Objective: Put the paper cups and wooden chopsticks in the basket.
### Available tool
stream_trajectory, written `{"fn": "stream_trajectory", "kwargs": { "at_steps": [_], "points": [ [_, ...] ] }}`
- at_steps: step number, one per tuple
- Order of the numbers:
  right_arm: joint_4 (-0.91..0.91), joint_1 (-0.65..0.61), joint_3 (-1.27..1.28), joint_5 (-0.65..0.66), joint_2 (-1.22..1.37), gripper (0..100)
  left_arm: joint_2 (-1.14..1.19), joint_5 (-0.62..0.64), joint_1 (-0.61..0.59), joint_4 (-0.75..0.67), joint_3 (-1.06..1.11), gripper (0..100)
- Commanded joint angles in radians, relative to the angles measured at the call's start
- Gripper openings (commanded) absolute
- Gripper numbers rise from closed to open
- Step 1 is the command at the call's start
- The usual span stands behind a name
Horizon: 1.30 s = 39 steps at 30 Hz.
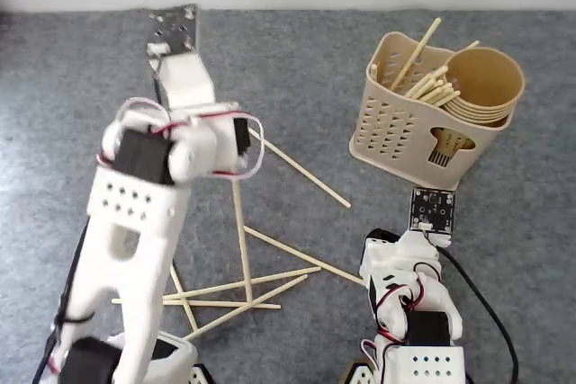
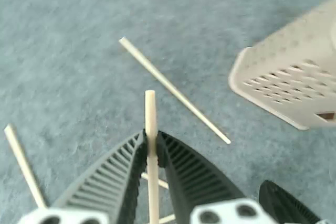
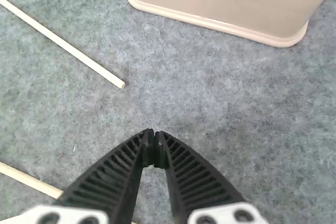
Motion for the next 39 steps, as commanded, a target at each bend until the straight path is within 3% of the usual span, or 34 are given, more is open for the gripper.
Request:
{"fn": "stream_trajectory", "kwargs": {
  "at_steps": [1, 15, 24, 28, 31, 39],
  "points": [
    [-0.002, 0.005, 0.014, -0.002, -0.022, 0.9, -0.143, -0.017, 0.057, -0.166, 0.142, 1],
    [0.002, 0.005, 0.014, -0.002, -0.022, 0.9, -0.483, -0.018, 0.19, -0.827, 0.564, 1],
    [0.002, 0.005, 0.014, -0.002, -0.022, 0.9, -0.407, -0.029, 0.247, -1.479, 0.68, 1],
    [0.002, 0.005, 0.014, -0.002, -0.022, 0.9, -0.285, -0.126, 0.258, -1.725, 0.67, 1],
    [0.002, 0.005, 0.014, -0.002, -0.022, 0.9, -0.19, -0.167, 0.258, -1.812, 0.618, 1],
    [0.001, 0.005, 0.014, -0.002, -0.022, 0.9, -0.029, -0.166, 0.258, -1.812, 0.372, 1]
  ]
}}
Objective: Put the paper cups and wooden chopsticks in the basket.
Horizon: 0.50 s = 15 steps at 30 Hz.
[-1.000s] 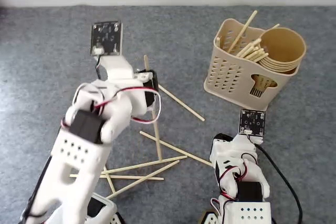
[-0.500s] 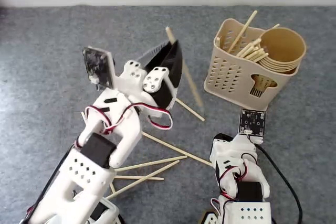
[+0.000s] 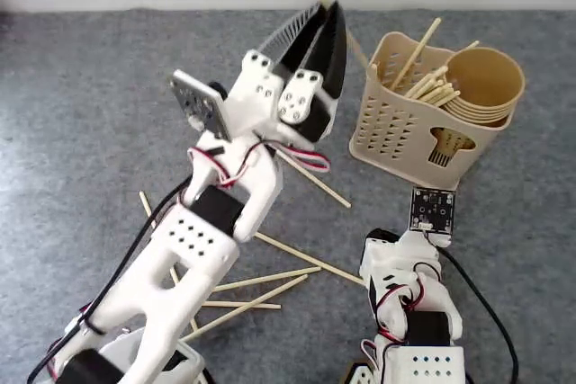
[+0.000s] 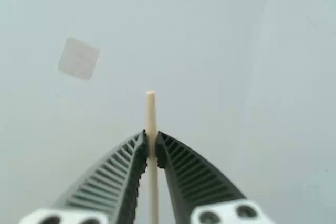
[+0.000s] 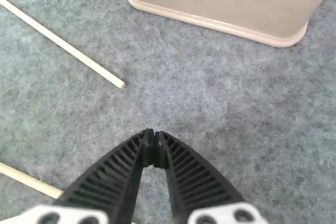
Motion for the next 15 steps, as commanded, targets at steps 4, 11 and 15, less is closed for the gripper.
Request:
{"fn": "stream_trajectory", "kwargs": {
  "at_steps": [4, 11, 15],
  "points": [
    [0.001, 0.005, 0.014, -0.002, -0.022, 0.9, 0.107, -0.017, 0.006, -0.02, -0.225, 1],
    [0.001, 0.005, 0.014, -0.002, -0.022, 0.9, 0.247, -0.058, 0.008, 0.061, -0.263, 1],
    [-0.004, 0.005, 0.015, -0.002, -0.022, 0.9, 0.252, -0.126, 0.029, 0.296, -0.278, 4]
  ]
}}
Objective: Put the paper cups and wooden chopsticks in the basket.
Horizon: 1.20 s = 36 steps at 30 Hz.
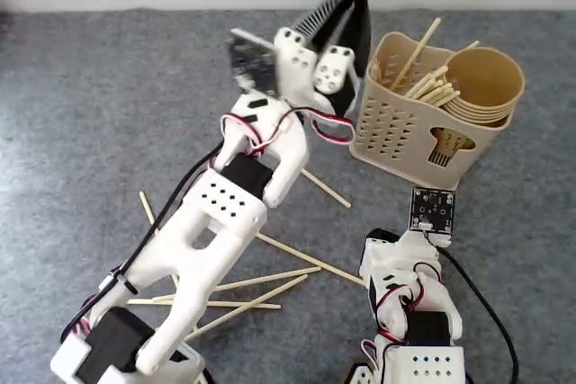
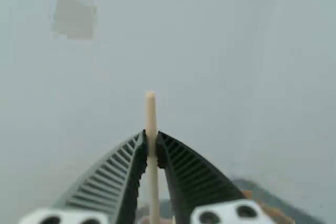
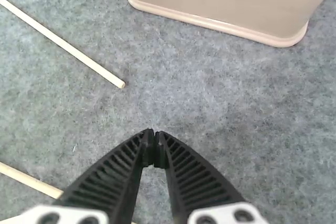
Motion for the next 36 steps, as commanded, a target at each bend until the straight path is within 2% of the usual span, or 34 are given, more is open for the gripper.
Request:
{"fn": "stream_trajectory", "kwargs": {
  "at_steps": [1, 6, 10, 16, 26, 36],
  "points": [
    [-0.004, 0.005, 0.015, -0.002, -0.022, 0.9, -0.02, -0.028, 0.02, 0.213, -0.087, 7],
    [-0.005, 0.005, 0.015, 0.0, -0.022, 0.9, -0.08, 0.077, 0.017, 0.453, -0.173, 20],
    [-0.005, 0.005, 0.015, 0.0, -0.022, 0.9, -0.143, 0.124, 0.015, 0.545, -0.228, 20],
    [-0.005, 0.005, 0.015, 0.0, -0.022, 0.9, -0.282, 0.222, -0.057, 0.669, -0.232, 20],
    [-0.005, 0.005, 0.015, 0.0, -0.022, 0.9, -0.362, 0.272, -0.252, 1.043, -0.229, 20],
    [0.001, 0.005, 0.014, 0.0, -0.022, 0.9, -0.35, 0.302, -0.376, 1.419, -0.226, 20]
  ]
}}
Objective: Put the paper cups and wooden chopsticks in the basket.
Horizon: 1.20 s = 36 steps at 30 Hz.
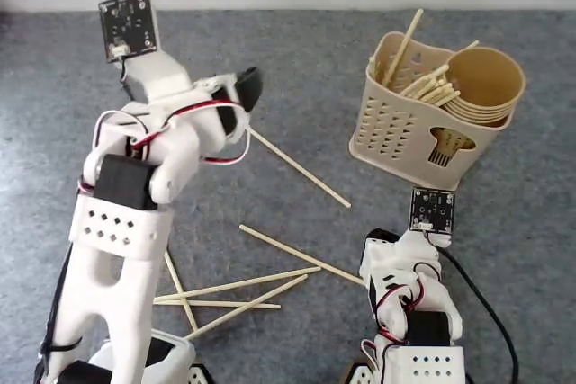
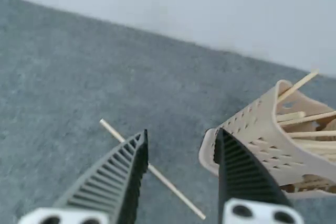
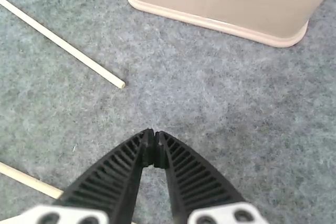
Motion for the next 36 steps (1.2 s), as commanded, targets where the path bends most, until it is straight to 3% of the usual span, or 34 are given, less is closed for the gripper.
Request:
{"fn": "stream_trajectory", "kwargs": {
  "at_steps": [1, 6, 19, 36],
  "points": [
    [0.001, 0.005, 0.014, 0.0, -0.022, 0.9, -0.011, 0.008, -0.044, 0.092, -0.05, 20],
    [0.001, 0.005, 0.014, 0.0, -0.022, 0.9, 0.14, 0.068, -0.107, 0.117, -0.054, 20],
    [0.002, 0.005, 0.014, 0.0, -0.022, 0.9, 0.592, 0.071, -0.078, 0.097, -0.154, 21],
    [0.002, 0.005, 0.012, 0.0, -0.022, 0.9, 1.152, 0.152, -0.06, 0.103, -0.648, 21]
  ]
}}
